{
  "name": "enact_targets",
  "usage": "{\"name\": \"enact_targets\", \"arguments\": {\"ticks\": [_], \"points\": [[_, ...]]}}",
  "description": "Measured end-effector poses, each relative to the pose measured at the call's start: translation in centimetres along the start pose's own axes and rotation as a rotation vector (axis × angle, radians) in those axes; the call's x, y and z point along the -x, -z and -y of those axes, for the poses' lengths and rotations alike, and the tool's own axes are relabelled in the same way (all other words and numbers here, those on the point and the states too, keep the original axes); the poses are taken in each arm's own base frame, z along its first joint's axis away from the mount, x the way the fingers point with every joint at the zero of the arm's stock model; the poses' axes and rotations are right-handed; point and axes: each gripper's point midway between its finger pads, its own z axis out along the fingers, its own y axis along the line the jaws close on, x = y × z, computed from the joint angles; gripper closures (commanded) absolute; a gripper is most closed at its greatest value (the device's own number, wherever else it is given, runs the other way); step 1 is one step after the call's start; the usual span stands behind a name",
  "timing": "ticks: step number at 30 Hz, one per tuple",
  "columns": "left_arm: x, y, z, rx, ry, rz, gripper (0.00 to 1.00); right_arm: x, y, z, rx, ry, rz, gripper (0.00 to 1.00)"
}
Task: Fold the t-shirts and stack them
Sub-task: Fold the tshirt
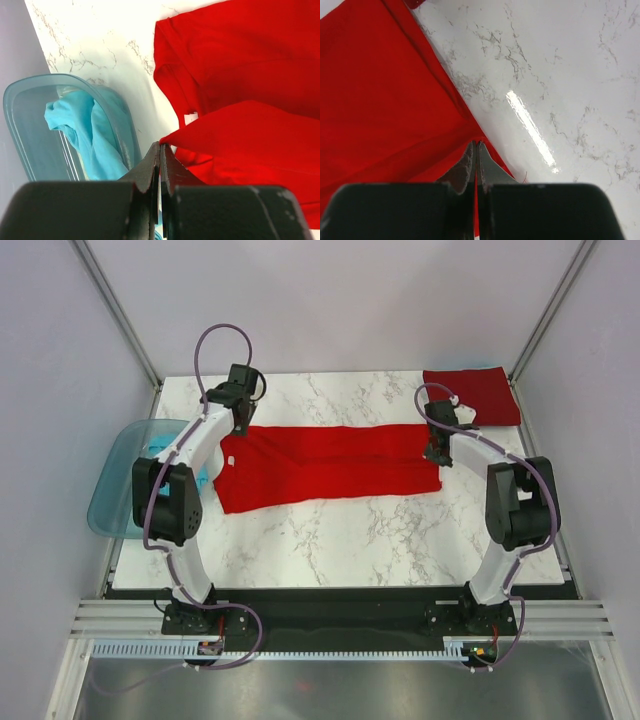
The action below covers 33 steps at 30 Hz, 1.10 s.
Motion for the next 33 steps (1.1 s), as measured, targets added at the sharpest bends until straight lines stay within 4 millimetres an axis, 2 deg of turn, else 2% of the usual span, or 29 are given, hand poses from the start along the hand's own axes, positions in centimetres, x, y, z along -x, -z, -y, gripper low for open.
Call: {"name": "enact_targets", "arguments": {"ticks": [10,29,31,33], "points": [[0.1,-2.2,0.0,-0.001,-0.001,-0.031,0.98,-0.8,-1.3,0.0,-0.013,0.009,-0.029,1.0],[1.9,-4.1,0.3,0.0,-0.028,-0.024,0.98,0.4,-1.5,-0.5,0.004,-0.017,-0.021,1.0],[1.7,-4.5,0.5,-0.003,-0.036,-0.032,0.98,0.2,-1.8,-0.5,0.0,-0.017,-0.027,0.96],[1.6,-4.8,0.6,-0.004,-0.044,-0.039,0.98,0.0,-1.9,-0.5,-0.003,-0.019,-0.031,0.85]]}}
